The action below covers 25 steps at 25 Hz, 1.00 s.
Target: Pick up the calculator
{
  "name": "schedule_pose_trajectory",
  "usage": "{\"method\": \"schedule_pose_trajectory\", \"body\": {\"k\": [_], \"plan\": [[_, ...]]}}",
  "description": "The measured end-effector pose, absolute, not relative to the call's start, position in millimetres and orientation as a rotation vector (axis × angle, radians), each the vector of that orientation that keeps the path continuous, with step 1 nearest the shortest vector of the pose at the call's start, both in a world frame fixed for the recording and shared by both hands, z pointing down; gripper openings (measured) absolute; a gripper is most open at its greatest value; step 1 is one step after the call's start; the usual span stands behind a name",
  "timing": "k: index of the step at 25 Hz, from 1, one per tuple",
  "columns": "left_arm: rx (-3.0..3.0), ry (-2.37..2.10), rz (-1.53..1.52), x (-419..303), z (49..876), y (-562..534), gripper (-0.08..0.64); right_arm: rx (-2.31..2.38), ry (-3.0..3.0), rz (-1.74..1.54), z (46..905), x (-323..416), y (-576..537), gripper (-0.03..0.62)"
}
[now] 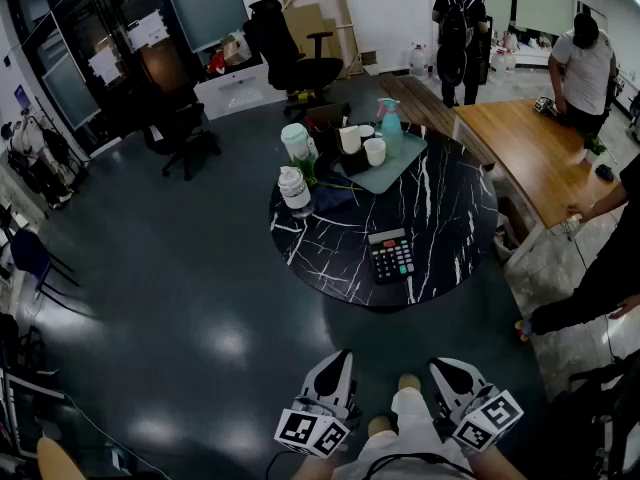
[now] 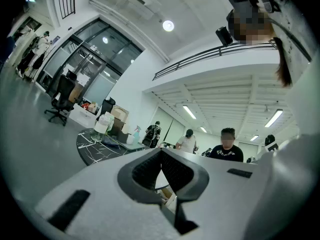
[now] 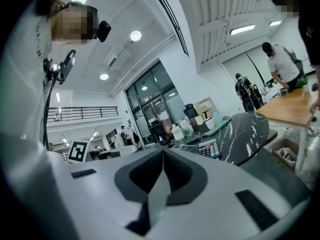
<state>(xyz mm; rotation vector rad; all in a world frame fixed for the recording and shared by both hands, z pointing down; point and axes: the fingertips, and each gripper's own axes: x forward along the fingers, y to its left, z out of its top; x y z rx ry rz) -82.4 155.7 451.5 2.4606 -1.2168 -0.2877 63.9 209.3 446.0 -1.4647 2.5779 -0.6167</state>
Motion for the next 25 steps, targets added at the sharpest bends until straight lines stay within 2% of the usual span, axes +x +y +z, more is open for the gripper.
{"method": "schedule_pose_trajectory", "body": {"k": [12,25], "plan": [[2.43,-1.355,-0.277,-90,461,62,0.008,-1.333,2.686,-0.664,475,84,88,0.008],[2.401,-1.418,-0.301,-46,458,-41,0.008,-1.166,2.84,-0.801,503,120,-34,0.02]]}}
